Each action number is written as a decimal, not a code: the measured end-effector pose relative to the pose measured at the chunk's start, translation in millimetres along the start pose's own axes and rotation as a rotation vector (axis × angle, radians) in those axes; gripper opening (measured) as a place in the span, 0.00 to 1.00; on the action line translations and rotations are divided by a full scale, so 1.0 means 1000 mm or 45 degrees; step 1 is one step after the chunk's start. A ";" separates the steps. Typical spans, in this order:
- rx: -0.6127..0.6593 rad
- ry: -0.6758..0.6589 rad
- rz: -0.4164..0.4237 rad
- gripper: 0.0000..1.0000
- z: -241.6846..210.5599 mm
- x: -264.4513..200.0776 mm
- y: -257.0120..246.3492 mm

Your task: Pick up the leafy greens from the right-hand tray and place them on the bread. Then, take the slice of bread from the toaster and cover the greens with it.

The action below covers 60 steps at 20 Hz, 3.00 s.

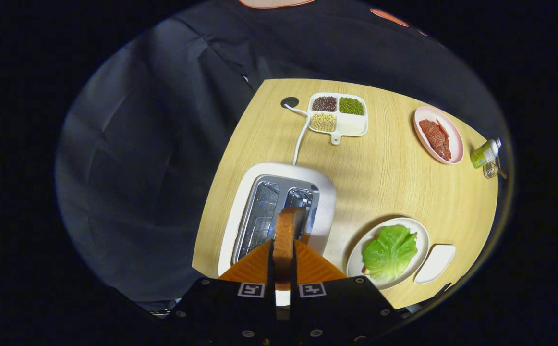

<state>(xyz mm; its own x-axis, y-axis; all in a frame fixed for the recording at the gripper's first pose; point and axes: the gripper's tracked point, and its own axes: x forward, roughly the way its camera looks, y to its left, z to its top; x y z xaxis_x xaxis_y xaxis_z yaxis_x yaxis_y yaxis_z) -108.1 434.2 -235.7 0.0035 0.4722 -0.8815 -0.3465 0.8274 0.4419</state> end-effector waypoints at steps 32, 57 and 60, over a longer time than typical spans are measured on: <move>0.251 -0.148 0.264 0.11 -0.087 -0.018 -0.173; 0.005 -1.027 -0.309 0.90 0.001 -0.130 -0.278; -0.031 -1.234 -0.380 0.92 0.028 -0.200 -0.276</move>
<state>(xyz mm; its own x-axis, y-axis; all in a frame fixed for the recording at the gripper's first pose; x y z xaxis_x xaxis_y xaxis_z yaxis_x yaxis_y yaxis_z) 13.2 120.3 -176.8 0.8488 0.2995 -0.4357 -0.2264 0.9506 0.2125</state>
